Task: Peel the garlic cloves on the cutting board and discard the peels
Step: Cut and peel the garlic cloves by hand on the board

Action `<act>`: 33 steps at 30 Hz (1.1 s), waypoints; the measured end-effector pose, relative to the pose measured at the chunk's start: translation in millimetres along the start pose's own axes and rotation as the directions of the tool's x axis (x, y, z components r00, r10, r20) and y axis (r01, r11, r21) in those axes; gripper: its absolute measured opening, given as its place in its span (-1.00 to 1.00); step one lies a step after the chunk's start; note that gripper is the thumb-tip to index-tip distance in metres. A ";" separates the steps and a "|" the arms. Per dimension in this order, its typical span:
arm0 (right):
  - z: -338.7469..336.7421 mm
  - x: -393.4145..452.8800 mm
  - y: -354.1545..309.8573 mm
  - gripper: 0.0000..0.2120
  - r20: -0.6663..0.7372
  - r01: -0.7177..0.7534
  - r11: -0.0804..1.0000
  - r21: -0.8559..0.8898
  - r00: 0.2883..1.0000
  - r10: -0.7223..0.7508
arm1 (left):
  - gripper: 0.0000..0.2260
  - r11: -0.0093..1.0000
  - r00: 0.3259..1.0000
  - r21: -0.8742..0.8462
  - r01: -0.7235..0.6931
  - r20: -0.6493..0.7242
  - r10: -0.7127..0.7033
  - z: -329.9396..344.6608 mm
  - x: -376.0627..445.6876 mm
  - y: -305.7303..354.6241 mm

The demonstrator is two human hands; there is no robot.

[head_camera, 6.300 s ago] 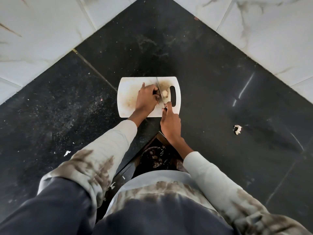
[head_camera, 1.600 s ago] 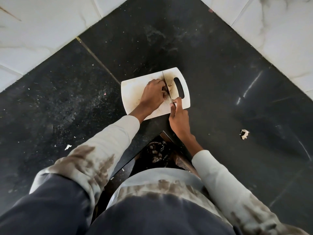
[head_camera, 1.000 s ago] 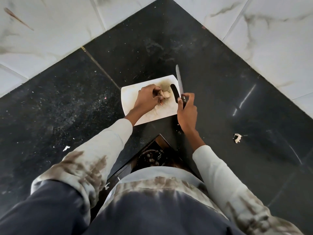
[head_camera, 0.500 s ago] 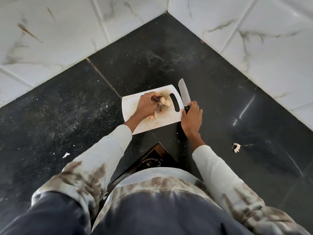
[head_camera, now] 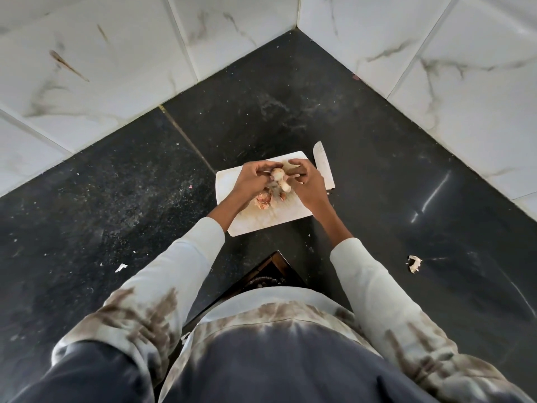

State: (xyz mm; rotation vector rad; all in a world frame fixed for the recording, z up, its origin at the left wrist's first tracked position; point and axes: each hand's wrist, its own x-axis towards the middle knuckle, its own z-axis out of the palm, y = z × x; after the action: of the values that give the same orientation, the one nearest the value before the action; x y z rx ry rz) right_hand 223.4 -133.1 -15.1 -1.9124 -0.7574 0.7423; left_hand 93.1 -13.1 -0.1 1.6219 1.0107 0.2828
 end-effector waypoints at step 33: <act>20.5 2.3 -13.5 -0.82 -0.006 -0.113 0.993 -0.013 0.994 0.113 | -0.71 0.897 0.975 -0.424 0.126 -0.113 -0.191 -47.6 -22.7 -38.3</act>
State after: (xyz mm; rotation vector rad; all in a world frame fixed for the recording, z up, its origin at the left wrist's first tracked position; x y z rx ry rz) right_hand 206.8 -115.2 -11.5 -1.9811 -0.6560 0.8035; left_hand 30.7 2.1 -11.5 1.1374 1.1065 0.4822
